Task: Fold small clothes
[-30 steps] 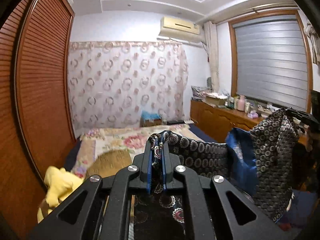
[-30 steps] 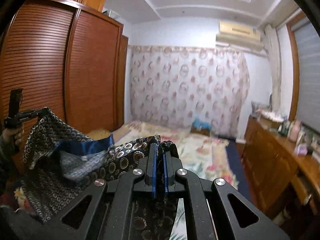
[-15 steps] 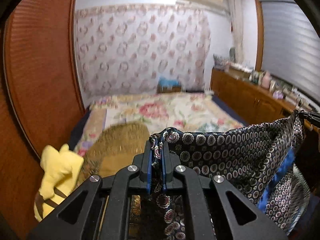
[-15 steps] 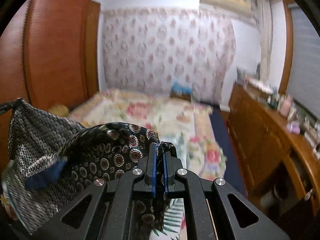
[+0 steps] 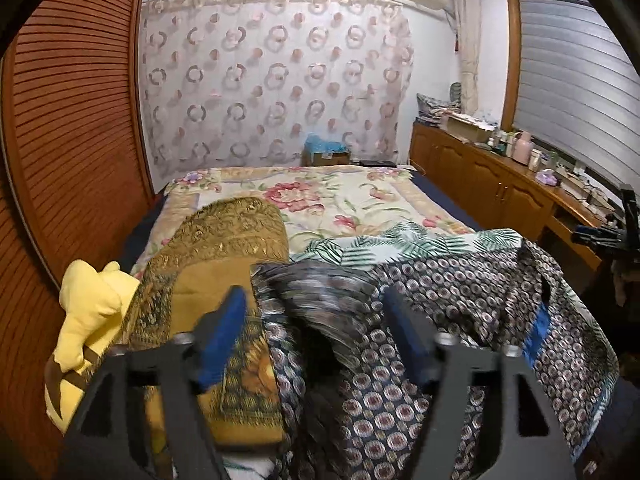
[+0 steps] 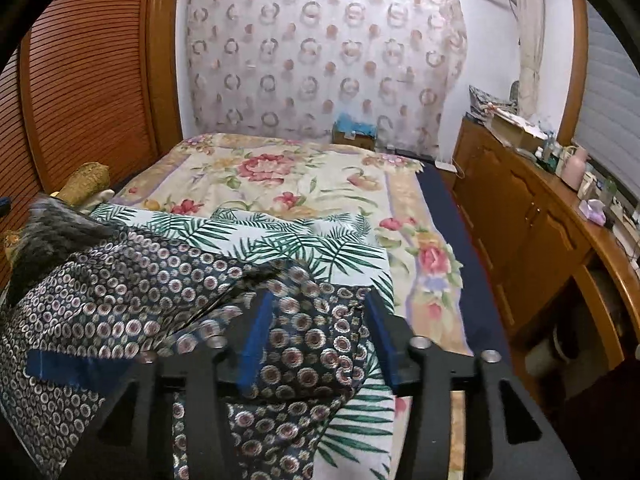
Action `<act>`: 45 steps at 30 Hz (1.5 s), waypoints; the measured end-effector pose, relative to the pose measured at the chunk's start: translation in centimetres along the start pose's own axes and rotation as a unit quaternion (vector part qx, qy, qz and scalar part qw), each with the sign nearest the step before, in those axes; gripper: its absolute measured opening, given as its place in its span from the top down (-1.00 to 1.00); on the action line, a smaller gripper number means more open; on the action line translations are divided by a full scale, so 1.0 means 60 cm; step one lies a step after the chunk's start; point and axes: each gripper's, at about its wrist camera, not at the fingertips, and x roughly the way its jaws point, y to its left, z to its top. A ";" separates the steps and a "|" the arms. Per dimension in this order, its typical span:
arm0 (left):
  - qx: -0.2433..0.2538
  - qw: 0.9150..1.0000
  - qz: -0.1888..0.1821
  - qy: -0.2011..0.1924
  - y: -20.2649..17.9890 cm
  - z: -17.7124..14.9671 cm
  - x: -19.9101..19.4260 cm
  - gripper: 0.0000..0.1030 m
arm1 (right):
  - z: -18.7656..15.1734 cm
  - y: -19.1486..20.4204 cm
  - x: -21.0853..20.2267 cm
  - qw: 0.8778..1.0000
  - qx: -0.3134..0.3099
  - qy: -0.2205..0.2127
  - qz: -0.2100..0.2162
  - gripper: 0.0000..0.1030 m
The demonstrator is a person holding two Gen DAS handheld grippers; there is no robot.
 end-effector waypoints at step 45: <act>0.010 0.994 0.022 0.103 -0.004 -0.168 0.015 0.70 | -0.117 0.030 0.061 0.984 -0.041 0.088 0.151 0.23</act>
